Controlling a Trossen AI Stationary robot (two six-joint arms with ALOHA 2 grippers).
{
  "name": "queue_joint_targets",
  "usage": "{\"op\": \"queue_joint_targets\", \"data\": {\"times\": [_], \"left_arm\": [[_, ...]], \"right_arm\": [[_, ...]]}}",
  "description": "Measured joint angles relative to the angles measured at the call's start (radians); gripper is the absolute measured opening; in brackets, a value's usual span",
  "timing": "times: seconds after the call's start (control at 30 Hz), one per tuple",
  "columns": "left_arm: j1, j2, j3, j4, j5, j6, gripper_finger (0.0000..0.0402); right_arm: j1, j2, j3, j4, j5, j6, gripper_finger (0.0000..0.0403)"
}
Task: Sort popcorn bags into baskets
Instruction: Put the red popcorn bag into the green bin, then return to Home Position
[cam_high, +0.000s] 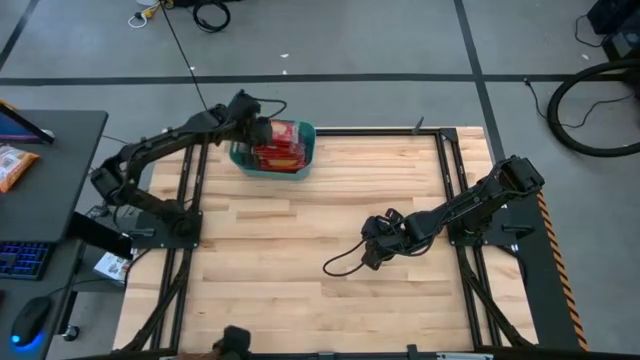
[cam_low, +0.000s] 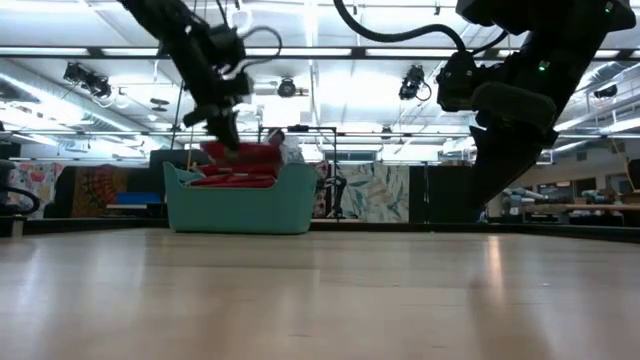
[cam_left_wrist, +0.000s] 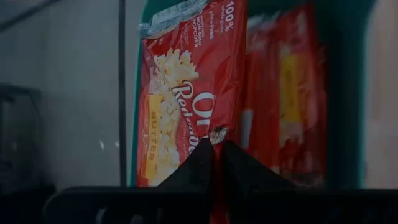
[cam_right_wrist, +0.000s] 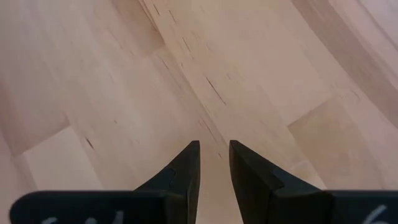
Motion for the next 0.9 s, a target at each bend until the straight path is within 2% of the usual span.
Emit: {"op": "queue_joint_targets", "data": {"times": [0.13,0.3,0.37,0.47,0.57,0.77,0.9], "left_arm": [[0.043,0.043,0.0,0.003,0.017,-0.006,0.0033],[0.02,0.046,0.0,0.018,0.026,-0.028,0.0097],[0.008,0.039,0.005,0.014,-0.009,-0.047,0.0126],[-0.026,0.014,0.031,0.011,-0.115,-0.074,0.0161],[-0.064,-0.034,0.053,0.007,-0.158,-0.115,0.0175],[-0.132,-0.189,0.049,0.023,0.044,-0.334,0.016],[-0.185,-0.299,-0.024,0.019,0.085,-0.446,0.014]], "right_arm": [[0.0,0.0,0.0,0.007,0.0,-0.008,0.0091],[0.0,0.0,0.0,0.009,-0.001,-0.009,0.0091],[0.0,0.0,0.0,0.013,-0.001,-0.009,0.0091],[0.0,0.0,0.0,0.013,-0.001,-0.016,0.0091],[-0.007,-0.005,0.0,0.013,-0.002,-0.039,0.0091],[-0.047,-0.069,-0.001,0.027,0.053,-0.206,0.009],[-0.094,-0.152,-0.037,0.108,0.026,-0.302,0.0085]]}}
